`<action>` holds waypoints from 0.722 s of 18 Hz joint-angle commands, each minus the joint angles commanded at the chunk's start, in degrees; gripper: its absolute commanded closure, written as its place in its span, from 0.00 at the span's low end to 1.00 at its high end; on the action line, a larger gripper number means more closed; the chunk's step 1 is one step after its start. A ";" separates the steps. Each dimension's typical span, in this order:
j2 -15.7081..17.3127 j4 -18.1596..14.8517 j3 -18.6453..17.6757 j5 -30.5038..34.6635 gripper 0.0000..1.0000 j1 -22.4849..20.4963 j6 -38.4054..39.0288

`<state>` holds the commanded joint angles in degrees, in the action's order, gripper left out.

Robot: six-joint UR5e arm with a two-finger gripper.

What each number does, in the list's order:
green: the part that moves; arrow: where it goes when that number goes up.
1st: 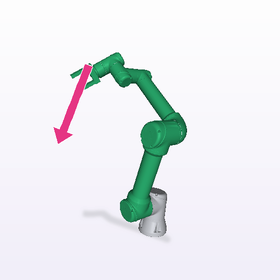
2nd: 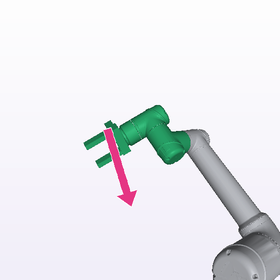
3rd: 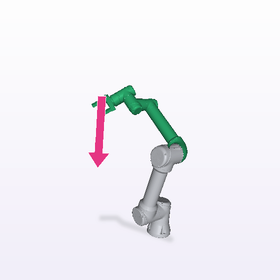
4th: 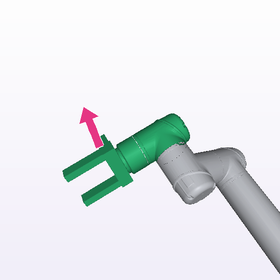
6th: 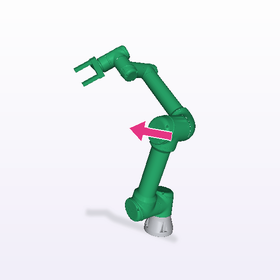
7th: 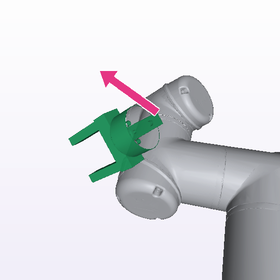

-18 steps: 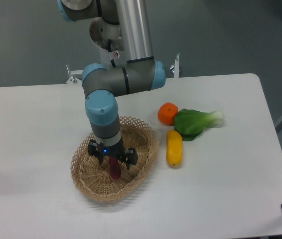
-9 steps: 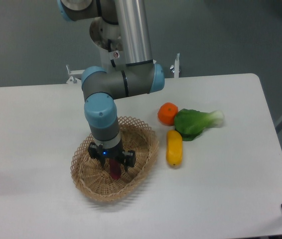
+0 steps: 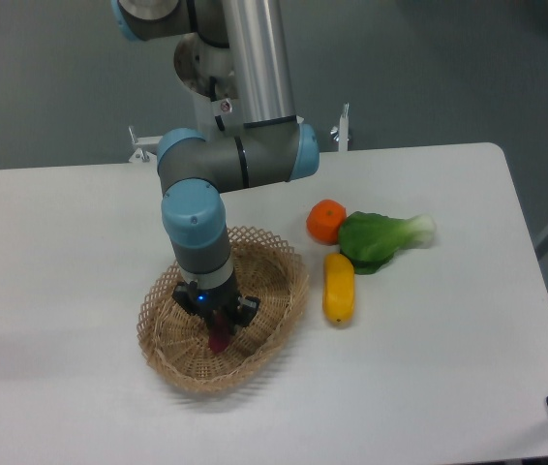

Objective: Pick up the sweet potato from the basket
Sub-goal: 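Close the gripper around the purple sweet potato in the basket, then lift the sweet potato out of the basket toward the bok choy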

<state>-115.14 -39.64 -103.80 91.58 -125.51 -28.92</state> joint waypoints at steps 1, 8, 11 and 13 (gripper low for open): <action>0.09 -0.09 0.35 0.09 0.60 -0.09 0.00; 2.28 -0.79 4.40 0.35 0.62 -0.70 -3.42; 4.12 -0.79 5.63 0.00 0.62 -2.98 -4.56; 5.44 -1.05 6.42 -0.18 0.62 -4.48 -7.28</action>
<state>-109.69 -40.69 -97.39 91.41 -129.98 -36.20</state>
